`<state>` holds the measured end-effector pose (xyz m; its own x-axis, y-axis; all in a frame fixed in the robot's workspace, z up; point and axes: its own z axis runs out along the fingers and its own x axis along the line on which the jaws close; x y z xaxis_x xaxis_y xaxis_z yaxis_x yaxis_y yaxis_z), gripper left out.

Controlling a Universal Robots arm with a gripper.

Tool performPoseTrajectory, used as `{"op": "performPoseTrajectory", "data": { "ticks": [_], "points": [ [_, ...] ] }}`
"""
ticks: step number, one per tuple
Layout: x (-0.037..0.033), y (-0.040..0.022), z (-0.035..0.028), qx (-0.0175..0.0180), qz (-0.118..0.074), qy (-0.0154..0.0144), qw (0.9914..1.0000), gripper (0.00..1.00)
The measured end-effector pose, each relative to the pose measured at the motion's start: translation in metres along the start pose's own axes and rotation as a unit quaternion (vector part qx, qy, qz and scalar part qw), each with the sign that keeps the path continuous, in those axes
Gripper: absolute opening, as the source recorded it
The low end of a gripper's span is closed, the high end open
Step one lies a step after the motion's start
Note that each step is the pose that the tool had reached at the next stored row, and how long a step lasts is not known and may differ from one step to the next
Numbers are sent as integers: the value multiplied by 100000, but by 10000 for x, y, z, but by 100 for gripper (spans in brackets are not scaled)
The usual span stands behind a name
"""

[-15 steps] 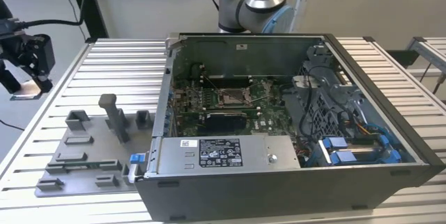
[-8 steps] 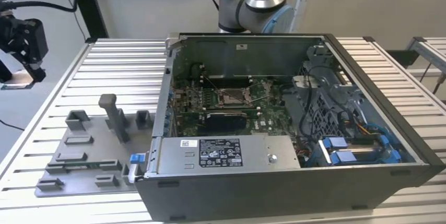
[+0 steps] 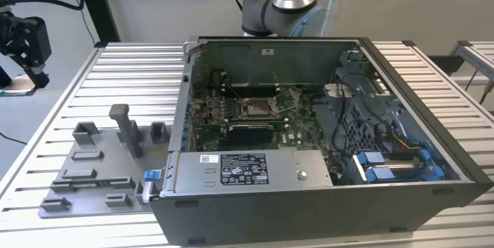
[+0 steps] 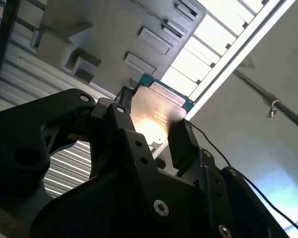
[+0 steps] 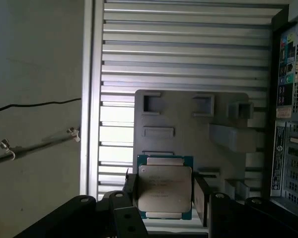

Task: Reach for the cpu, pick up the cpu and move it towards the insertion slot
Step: 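Pick up the cpu and move it towards the insertion slot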

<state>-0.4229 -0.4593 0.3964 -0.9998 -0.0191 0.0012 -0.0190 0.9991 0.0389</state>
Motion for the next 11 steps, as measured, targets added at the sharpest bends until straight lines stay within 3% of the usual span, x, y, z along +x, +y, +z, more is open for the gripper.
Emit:
{"op": "performPoseTrajectory", "data": {
  "ticks": [4,11],
  "points": [
    [-26,-1,-3,11,-11,19,100000,0],
    [-185,-4,-1,2,-4,2,100000,0]
  ]
}}
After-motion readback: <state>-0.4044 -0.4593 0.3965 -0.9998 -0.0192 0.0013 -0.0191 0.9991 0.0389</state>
